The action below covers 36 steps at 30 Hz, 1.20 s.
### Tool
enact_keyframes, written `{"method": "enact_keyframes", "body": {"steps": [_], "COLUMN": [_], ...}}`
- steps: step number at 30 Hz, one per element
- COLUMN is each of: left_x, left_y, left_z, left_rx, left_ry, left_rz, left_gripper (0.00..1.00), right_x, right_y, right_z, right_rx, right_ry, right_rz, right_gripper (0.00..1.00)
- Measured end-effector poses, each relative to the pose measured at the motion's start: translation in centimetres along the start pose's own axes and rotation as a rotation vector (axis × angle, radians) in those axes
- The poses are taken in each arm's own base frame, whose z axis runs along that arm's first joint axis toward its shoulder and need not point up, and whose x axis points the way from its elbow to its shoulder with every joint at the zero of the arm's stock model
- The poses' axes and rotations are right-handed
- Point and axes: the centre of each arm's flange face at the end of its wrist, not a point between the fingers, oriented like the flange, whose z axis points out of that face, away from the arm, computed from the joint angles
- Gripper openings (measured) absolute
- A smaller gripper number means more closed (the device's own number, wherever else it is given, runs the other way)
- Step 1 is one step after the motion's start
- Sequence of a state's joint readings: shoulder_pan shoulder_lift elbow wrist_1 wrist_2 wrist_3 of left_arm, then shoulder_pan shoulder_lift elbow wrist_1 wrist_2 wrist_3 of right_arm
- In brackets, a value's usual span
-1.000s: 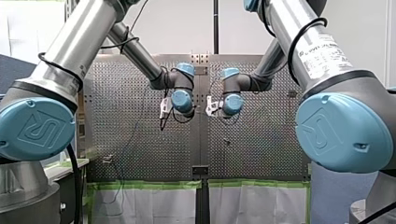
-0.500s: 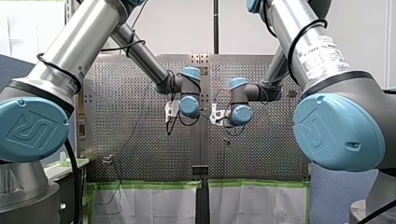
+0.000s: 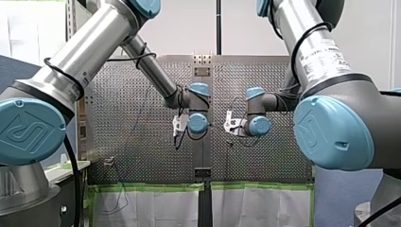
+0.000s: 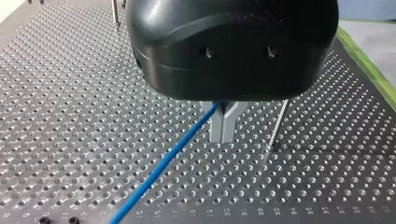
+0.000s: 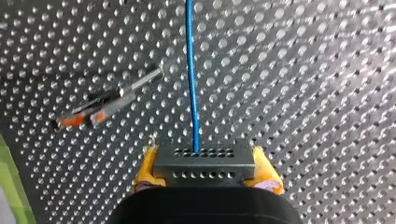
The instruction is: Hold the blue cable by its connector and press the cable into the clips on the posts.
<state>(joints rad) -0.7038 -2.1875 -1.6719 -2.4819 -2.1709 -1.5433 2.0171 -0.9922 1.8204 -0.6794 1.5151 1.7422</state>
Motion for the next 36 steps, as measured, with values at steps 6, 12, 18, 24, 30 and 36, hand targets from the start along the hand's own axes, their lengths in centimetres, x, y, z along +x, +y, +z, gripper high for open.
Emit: {"method": "enact_keyframes", "body": {"steps": [6, 12, 18, 24, 30, 36], "left_x": [0.1, 1.1, 3.1, 3.8, 5.2, 5.1], "left_y": [-0.2, -0.4, -2.1, -4.4, -5.9, -7.3], "left_z": [0.2, 0.2, 0.3, -0.1, -0.1, 0.4], "left_rx": [0.000, 0.005, 0.028, 0.061, 0.075, 0.084], "left_ry": [-0.022, -0.005, 0.037, 0.064, 0.100, 0.096], "left_rz": [-0.013, 0.017, 0.064, 0.083, 0.096, 0.079], "left_gripper": [0.00, 0.00, 0.00, 0.00, 0.00, 0.00], "right_x": [-1.1, -2.0, -3.3, -4.9, -6.4, -7.3], "right_y": [2.6, 5.0, 6.2, 6.0, 5.8, 6.3], "right_z": [-0.8, -1.7, -3.1, -4.5, -5.9, -5.1], "right_rx": [0.000, -0.019, -0.026, -0.019, -0.018, -0.021], "right_ry": [-0.001, 0.002, 0.001, -0.007, -0.038, -0.050], "right_rz": [-0.019, -0.043, -0.061, -0.062, -0.057, -0.047], "right_gripper": [0.00, 0.00, 0.00, 0.00, 0.00, 0.00]}}
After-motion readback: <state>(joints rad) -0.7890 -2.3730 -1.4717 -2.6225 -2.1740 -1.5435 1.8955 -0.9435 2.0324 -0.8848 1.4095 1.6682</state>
